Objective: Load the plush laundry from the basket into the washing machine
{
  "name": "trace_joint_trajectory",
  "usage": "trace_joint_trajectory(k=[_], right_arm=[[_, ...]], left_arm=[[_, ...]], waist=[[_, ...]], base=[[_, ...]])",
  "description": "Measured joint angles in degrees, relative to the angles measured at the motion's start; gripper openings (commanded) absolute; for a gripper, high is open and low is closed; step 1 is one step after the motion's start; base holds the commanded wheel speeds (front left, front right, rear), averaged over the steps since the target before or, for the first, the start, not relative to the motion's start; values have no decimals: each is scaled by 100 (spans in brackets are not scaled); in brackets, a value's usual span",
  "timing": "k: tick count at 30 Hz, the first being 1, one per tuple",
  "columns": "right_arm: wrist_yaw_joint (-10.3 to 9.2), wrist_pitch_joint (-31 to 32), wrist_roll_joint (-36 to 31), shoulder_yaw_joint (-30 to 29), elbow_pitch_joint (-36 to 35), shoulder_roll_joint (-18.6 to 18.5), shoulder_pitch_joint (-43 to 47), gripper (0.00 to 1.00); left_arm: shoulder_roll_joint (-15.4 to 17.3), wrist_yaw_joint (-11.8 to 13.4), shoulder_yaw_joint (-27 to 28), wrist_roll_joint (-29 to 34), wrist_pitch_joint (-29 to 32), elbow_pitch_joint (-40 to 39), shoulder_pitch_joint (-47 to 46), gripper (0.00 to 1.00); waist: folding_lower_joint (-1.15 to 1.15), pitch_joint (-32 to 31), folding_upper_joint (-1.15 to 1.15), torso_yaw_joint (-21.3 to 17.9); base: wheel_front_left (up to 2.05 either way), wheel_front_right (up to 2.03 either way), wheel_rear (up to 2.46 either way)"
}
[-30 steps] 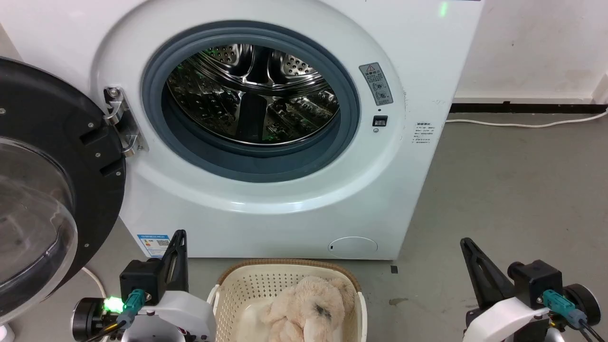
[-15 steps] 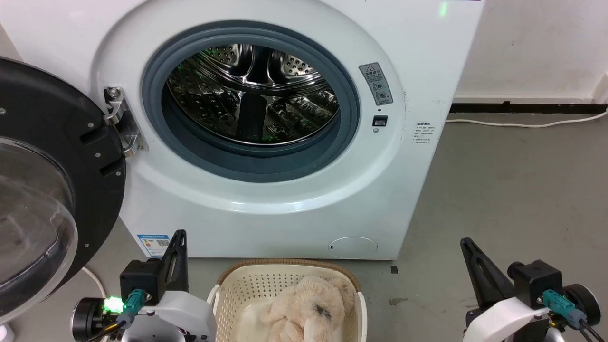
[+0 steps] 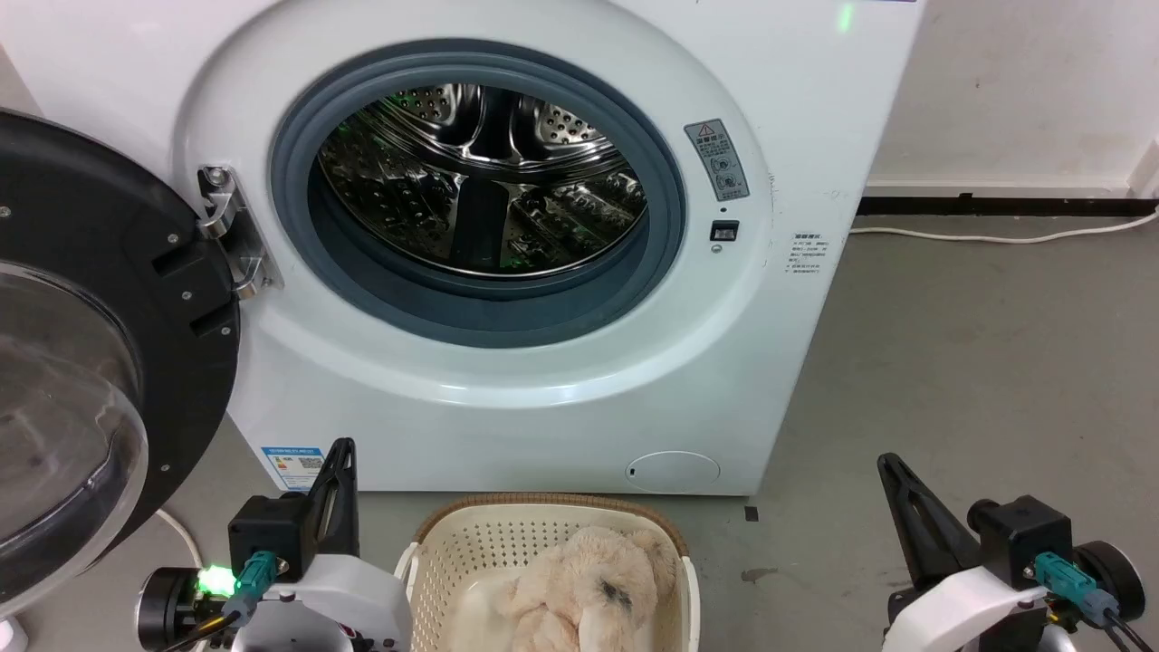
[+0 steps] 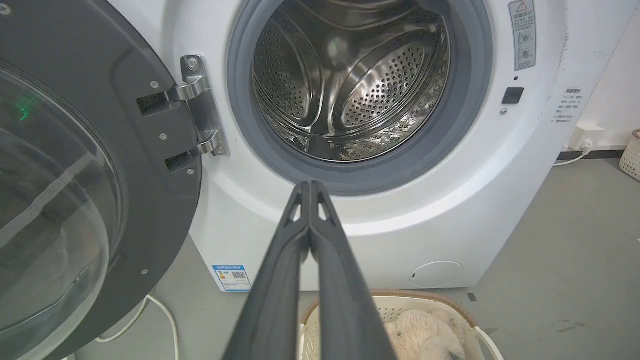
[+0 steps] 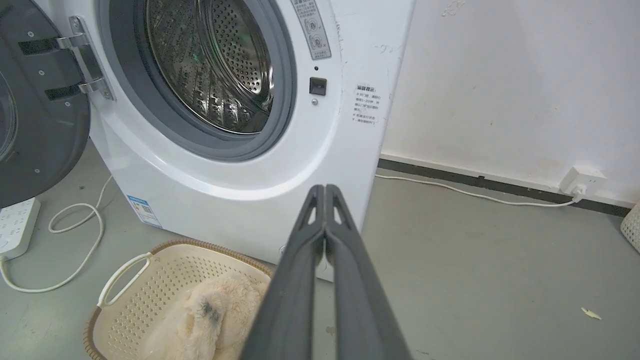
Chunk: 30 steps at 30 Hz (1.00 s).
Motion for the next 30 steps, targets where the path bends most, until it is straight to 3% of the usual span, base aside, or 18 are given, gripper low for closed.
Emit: trace_joint_trajectory(k=[18, 19, 30], right_arm=[[0, 0, 0, 1, 0, 0, 0, 0], [0, -1, 2, 1, 1, 0, 1, 100], [1, -59, 75, 15, 20, 0, 7, 100]], left_arm=[[0, 0, 2, 0, 0, 0, 0, 0], [0, 1, 1, 0, 0, 2, -1, 100], [0, 5, -53, -123, -54, 21, -2, 100]], waist=[[0, 0, 0, 0], [0, 0, 0, 0], [0, 9, 0, -8]], base=[[0, 0, 0], [0, 0, 0], [0, 0, 0]])
